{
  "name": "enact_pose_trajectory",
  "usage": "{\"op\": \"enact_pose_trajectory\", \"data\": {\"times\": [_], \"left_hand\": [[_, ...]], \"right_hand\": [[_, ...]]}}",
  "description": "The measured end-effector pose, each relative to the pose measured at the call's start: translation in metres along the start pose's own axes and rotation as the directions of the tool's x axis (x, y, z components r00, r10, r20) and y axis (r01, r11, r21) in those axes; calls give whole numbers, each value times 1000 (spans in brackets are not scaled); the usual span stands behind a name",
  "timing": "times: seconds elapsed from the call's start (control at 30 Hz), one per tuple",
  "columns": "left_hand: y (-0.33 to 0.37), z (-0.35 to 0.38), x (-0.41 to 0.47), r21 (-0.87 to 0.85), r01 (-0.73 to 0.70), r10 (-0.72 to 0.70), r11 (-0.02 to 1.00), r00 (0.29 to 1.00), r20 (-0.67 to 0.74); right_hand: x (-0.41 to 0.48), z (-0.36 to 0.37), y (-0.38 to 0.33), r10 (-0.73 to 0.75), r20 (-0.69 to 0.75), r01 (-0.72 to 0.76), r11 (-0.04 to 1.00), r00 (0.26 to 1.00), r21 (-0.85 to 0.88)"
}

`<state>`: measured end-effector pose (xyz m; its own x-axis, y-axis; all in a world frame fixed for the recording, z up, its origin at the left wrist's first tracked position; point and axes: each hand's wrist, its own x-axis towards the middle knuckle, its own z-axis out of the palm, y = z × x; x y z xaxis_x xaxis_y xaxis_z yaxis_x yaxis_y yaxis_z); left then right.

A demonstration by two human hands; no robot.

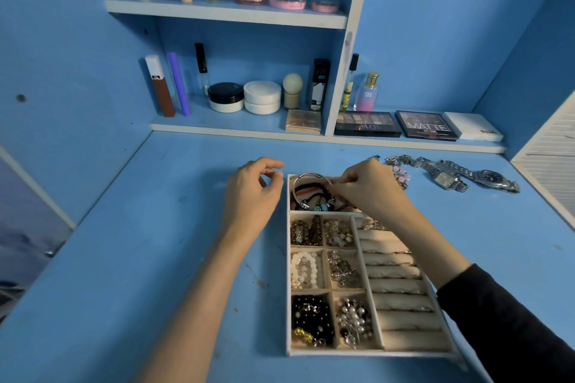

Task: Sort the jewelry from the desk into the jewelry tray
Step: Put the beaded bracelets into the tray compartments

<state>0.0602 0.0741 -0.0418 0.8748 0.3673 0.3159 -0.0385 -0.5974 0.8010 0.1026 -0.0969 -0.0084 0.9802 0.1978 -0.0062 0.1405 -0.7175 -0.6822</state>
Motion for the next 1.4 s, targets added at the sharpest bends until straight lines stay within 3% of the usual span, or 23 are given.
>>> {"op": "enact_pose_trajectory", "data": {"times": [0.5, 0.77, 0.9, 1.03, 1.23, 1.33, 1.4], "left_hand": [[-3, 4, 0, 37, -98, 94, 995, 992, 88], [5, 6, -4, 17, -112, 110, 994, 990, 93], [18, 9, -5, 31, -147, 143, 989, 983, 116], [36, 16, -5, 49, -188, 178, 981, 971, 157], [60, 33, -3, 54, -243, 224, 969, 946, 236], [73, 43, -1, 51, -276, 253, 960, 930, 268], [79, 49, 1, 52, -289, 262, 956, 921, 289]], "right_hand": [[-1, 0, 5, -119, -58, 118, 993, 991, -26], [10, -40, 33, -123, -238, 118, 992, 963, -35], [19, -57, 64, -122, -256, 61, 971, 959, -232], [22, -63, 83, -155, -162, 62, 882, 975, -467], [20, -64, 95, -217, -97, 127, 820, 971, -559], [22, -65, 102, -258, -128, 160, 847, 958, -508], [22, -64, 104, -250, -215, 167, 925, 944, -341]]}}
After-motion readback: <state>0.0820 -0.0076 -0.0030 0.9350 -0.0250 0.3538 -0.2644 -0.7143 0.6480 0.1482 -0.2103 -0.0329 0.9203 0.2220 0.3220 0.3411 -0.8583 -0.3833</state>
